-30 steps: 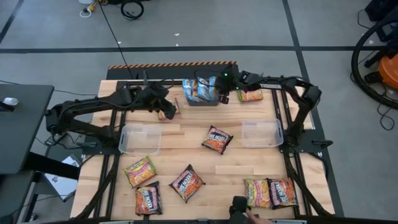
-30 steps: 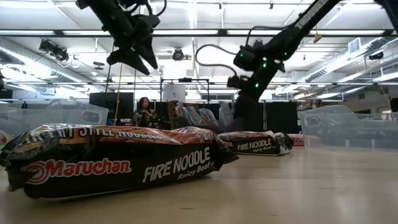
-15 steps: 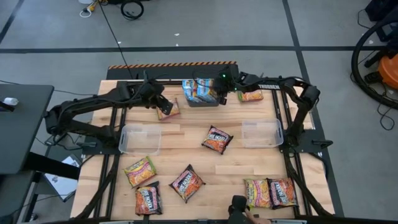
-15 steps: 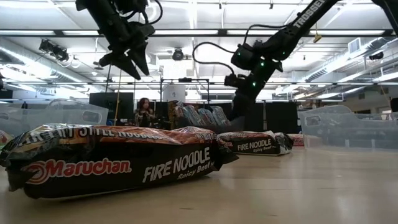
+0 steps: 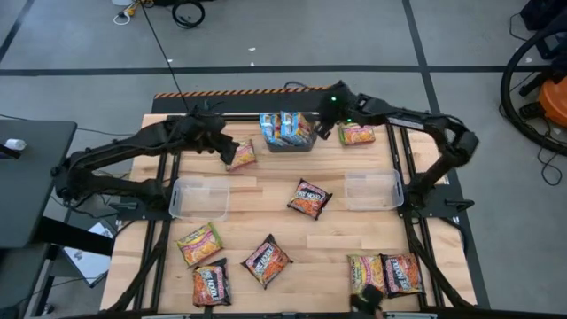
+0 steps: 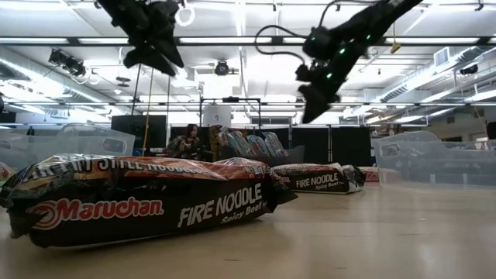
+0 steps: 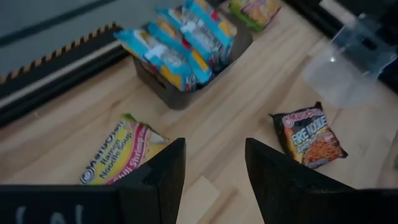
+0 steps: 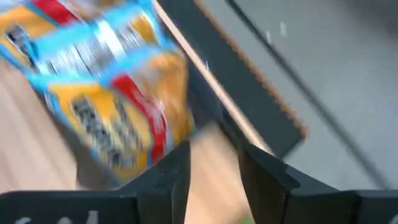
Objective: Sort Maruchan noodles
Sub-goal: Put the green noodle pack into the right transparent bin
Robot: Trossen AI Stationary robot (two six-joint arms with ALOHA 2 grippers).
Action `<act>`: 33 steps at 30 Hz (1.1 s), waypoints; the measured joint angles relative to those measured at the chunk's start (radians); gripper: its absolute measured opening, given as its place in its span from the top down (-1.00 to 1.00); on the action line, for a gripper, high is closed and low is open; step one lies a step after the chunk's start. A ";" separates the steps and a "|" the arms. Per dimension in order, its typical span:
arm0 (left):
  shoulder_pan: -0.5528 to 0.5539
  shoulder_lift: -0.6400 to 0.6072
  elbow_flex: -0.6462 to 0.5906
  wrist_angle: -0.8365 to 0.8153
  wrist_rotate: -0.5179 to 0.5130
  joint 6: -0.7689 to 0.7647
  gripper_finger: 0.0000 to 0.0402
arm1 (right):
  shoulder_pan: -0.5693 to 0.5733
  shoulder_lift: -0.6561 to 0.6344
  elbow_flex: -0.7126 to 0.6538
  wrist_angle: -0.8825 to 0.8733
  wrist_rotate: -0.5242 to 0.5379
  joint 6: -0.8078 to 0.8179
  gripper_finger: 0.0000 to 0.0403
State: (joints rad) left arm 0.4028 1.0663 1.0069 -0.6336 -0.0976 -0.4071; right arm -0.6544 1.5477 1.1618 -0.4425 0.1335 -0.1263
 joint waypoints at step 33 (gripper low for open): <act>0.040 -0.026 0.000 0.149 -0.026 0.295 0.14 | 0.003 0.198 -0.229 -0.100 0.387 0.165 0.09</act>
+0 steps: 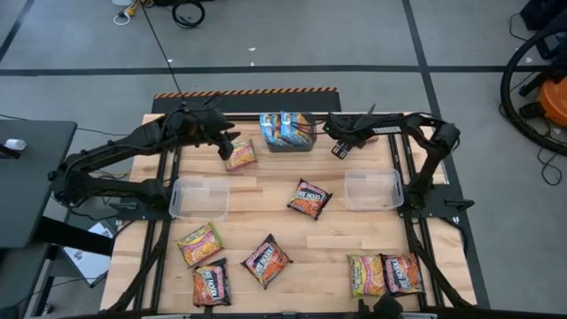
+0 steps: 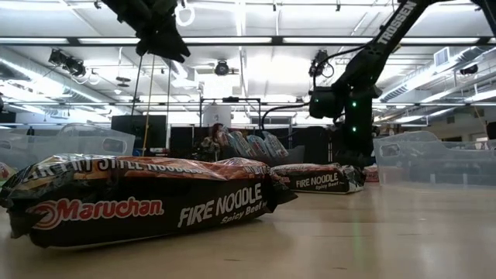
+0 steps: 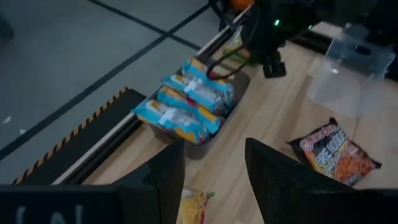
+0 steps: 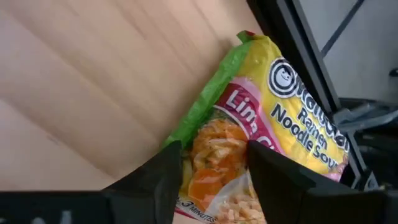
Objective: Sort Maruchan noodles
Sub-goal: Put the green noodle pack into the right transparent bin
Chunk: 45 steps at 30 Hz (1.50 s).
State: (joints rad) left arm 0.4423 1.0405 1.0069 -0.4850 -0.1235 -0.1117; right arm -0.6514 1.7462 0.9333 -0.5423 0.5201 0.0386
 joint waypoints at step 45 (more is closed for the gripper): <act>-0.265 0.002 0.000 0.207 0.045 -0.222 0.14 | 0.548 -1.133 -0.188 -0.240 -0.357 0.883 0.99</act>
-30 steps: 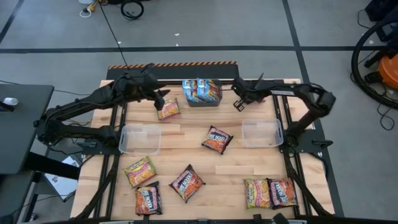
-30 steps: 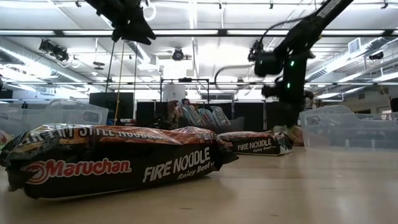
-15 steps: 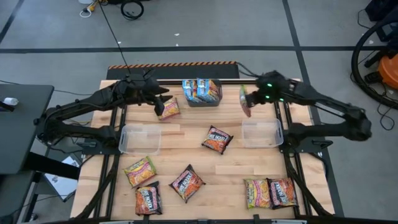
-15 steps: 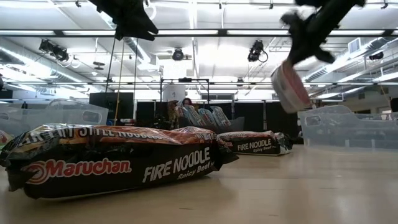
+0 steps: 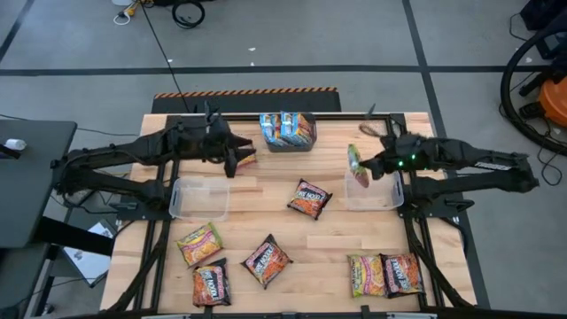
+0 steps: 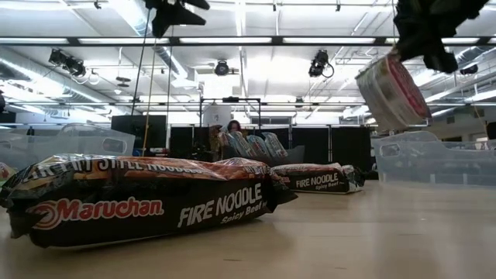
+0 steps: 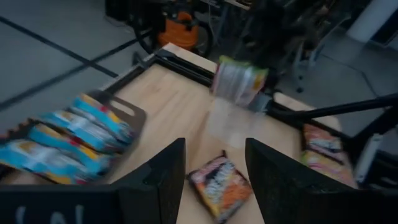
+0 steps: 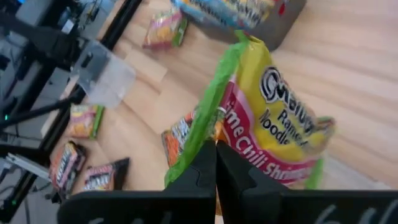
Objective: Sort Maruchan noodles
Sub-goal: Put the green noodle pack into the right transparent bin
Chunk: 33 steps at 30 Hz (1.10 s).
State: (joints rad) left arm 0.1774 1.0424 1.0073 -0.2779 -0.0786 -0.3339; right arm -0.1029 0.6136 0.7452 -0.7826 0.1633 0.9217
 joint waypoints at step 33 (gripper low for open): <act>-0.127 0.085 0.000 -0.062 -0.191 -0.199 0.14 | 0.184 -0.023 -0.289 0.282 0.130 -0.074 0.50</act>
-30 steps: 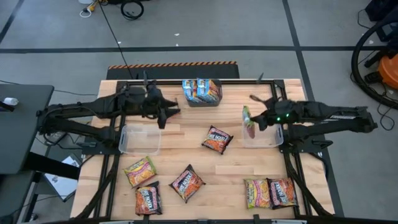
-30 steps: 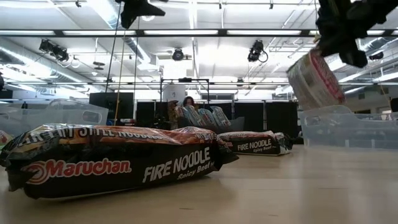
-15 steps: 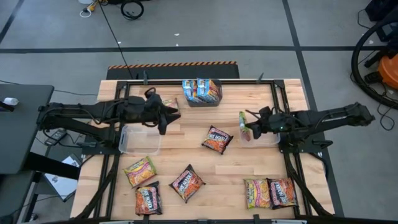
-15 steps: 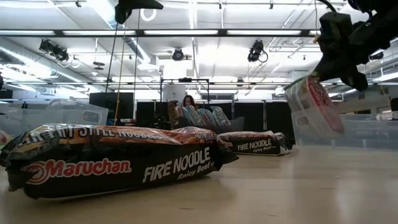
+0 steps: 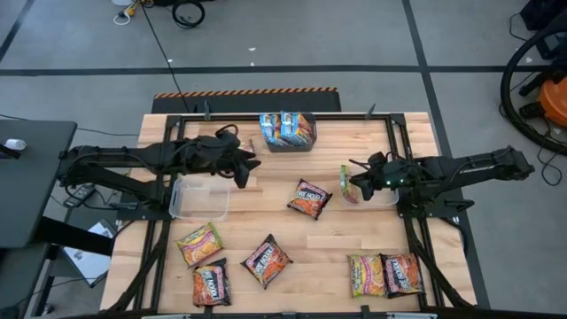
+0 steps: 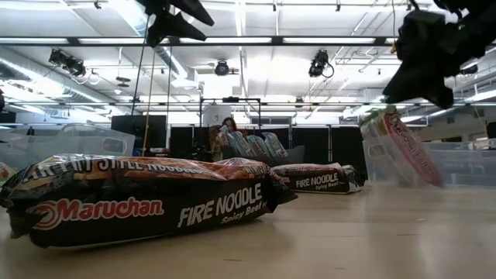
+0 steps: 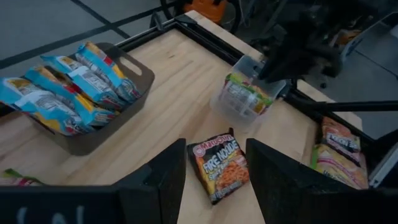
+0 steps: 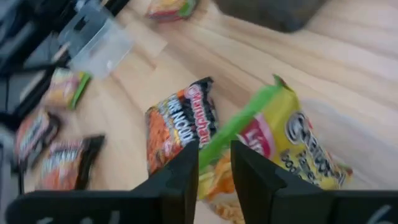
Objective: Sort Maruchan noodles
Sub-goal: Put the green noodle pack into the right transparent bin
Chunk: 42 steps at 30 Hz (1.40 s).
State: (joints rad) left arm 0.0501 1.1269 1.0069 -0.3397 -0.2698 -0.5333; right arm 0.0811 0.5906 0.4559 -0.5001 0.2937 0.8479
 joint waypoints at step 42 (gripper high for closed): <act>0.630 -0.008 -0.266 -0.370 0.124 0.111 0.04 | -0.338 0.396 0.073 -0.132 -0.234 -0.026 0.37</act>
State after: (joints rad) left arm 0.6800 1.1191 0.7413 -0.7092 -0.1463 -0.4220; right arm -0.2572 0.9870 0.5290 -0.6324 0.0596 0.8223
